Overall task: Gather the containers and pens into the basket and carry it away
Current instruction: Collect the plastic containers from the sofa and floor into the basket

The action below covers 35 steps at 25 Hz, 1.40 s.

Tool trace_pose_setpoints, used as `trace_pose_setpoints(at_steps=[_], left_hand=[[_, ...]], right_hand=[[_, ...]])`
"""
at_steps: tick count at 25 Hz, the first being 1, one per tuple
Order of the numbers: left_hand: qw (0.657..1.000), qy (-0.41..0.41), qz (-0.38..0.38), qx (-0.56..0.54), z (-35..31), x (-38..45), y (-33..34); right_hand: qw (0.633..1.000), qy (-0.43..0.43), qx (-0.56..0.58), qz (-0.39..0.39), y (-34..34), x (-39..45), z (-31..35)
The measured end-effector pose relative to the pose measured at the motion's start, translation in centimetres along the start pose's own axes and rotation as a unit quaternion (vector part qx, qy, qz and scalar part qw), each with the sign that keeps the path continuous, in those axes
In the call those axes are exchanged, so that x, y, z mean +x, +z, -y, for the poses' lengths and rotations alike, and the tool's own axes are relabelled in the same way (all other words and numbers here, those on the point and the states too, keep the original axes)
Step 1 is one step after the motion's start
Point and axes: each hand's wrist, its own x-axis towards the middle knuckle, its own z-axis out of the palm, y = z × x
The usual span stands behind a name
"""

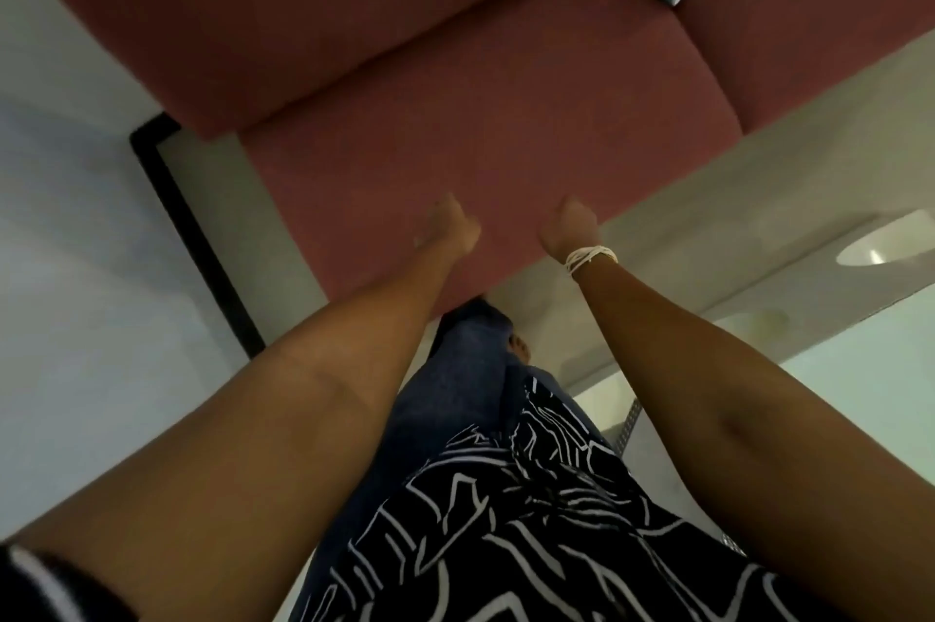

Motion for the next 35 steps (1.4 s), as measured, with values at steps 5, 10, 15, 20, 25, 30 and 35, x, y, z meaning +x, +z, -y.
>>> trace_pose_setpoints(at_steps=[5, 10, 15, 20, 25, 30, 35], left_hand=[[1.0, 0.006, -0.015, 0.013, -5.4, 6.4, -3.5], [0.999, -0.017, -0.012, 0.028, -9.0, 10.3, -5.1], [0.999, -0.026, -0.035, 0.01, -15.6, 14.0, -4.0], [0.994, -0.09, 0.009, -0.06, -24.6, 16.7, -0.9], [0.998, -0.064, 0.026, -0.007, -30.2, 19.1, 0.9], [0.993, -0.061, 0.051, 0.084, -31.5, 21.4, 1.9], [0.976, -0.088, 0.169, 0.105, -31.2, 22.8, 3.3]], right_hand=[[0.999, 0.037, 0.025, 0.008, -3.3, 5.4, 2.7], [0.998, 0.041, 0.045, 0.026, -6.8, 10.3, 4.7], [0.994, 0.051, 0.092, 0.036, -12.6, 18.9, 5.0], [0.961, 0.129, 0.244, 0.016, -20.2, 29.6, 3.7], [0.91, 0.163, 0.378, 0.056, -26.2, 37.7, 3.3], [0.906, 0.182, 0.375, 0.073, -26.3, 42.9, 4.7], [0.895, 0.17, 0.403, 0.09, -24.8, 44.5, 5.7]])
